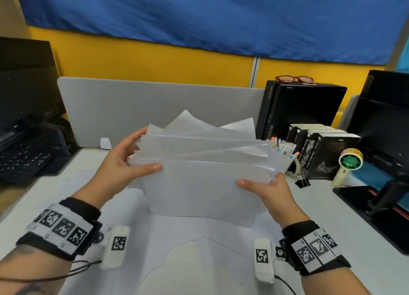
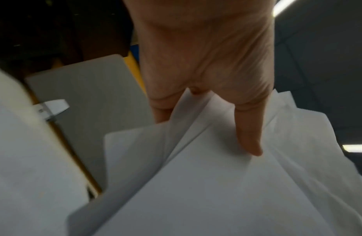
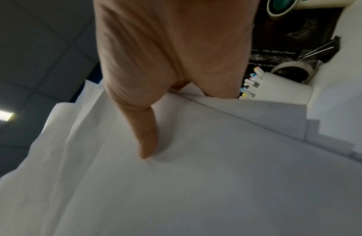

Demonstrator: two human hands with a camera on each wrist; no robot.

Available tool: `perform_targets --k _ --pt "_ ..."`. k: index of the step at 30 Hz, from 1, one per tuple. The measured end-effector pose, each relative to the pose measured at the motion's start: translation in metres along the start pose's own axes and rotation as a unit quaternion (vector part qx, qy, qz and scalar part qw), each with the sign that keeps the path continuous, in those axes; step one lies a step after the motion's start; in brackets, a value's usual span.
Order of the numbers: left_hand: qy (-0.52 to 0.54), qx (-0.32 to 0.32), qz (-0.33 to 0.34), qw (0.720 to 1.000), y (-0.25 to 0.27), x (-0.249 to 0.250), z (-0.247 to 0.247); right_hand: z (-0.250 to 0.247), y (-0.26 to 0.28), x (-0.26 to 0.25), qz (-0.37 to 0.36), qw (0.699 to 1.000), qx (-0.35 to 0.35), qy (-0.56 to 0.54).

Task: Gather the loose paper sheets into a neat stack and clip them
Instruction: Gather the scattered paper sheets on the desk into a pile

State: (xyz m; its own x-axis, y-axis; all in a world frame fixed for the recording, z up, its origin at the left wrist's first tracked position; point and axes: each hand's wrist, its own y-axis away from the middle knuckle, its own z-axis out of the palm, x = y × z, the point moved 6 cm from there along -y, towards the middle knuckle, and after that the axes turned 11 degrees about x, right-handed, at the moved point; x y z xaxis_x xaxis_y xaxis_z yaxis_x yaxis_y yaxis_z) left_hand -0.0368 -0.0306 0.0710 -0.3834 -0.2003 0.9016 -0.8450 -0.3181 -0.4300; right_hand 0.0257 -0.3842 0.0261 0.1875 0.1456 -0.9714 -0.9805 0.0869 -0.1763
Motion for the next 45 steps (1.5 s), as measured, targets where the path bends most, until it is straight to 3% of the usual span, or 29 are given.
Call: perform_targets --k 2,5,9,12,15,17,20,23,25,31,35,38,41,45 --pt "-0.065 -0.032 0.012 0.997 -0.004 0.017 0.007 -0.001 -0.001 0.000 0.000 1.000 0.001 -0.002" --pt "-0.195 -0.014 0.128 0.972 -0.016 0.060 0.018 -0.002 -0.003 0.003 0.000 1.000 0.000 -0.002" --pt "-0.260 -0.031 0.343 0.902 -0.015 0.136 0.071 0.000 -0.004 0.001 -0.011 1.000 -0.010 -0.002" --pt "-0.349 -0.077 0.407 0.840 -0.015 0.165 0.118 0.002 -0.003 -0.003 -0.023 1.000 -0.012 -0.006" --pt "-0.404 -0.125 0.371 0.827 -0.019 0.164 0.147 0.001 -0.004 -0.003 -0.022 1.000 -0.012 -0.009" --pt "-0.379 -0.117 0.350 0.848 -0.024 0.158 0.148 0.001 -0.005 -0.001 -0.019 1.000 -0.013 -0.015" --pt "-0.264 -0.050 0.324 0.907 -0.039 0.145 0.118 0.001 -0.006 0.003 -0.014 0.999 -0.027 -0.018" --pt "-0.128 0.008 0.299 0.946 -0.049 0.130 0.077 -0.001 -0.008 0.008 -0.010 0.999 -0.040 -0.017" --pt "-0.058 0.054 0.241 0.967 -0.051 0.112 0.050 -0.002 -0.009 0.010 -0.005 0.999 -0.046 -0.020" --pt "0.048 0.126 0.142 0.981 -0.037 0.053 0.024 -0.001 -0.010 0.014 0.002 0.999 -0.040 -0.035" --pt "0.011 0.100 0.096 0.990 -0.029 0.019 0.012 -0.003 -0.009 0.017 0.001 0.999 -0.022 -0.045" --pt "-0.006 0.114 -0.028 0.993 -0.021 -0.028 -0.014 -0.006 -0.008 0.019 0.002 0.998 -0.008 -0.056" --pt "0.095 0.017 -0.193 0.976 0.006 -0.086 -0.009 -0.008 -0.008 0.019 0.011 0.997 0.001 -0.077" --pt "0.069 -0.091 -0.285 0.952 0.036 -0.120 0.006 -0.011 -0.009 0.020 0.017 0.995 0.005 -0.100"
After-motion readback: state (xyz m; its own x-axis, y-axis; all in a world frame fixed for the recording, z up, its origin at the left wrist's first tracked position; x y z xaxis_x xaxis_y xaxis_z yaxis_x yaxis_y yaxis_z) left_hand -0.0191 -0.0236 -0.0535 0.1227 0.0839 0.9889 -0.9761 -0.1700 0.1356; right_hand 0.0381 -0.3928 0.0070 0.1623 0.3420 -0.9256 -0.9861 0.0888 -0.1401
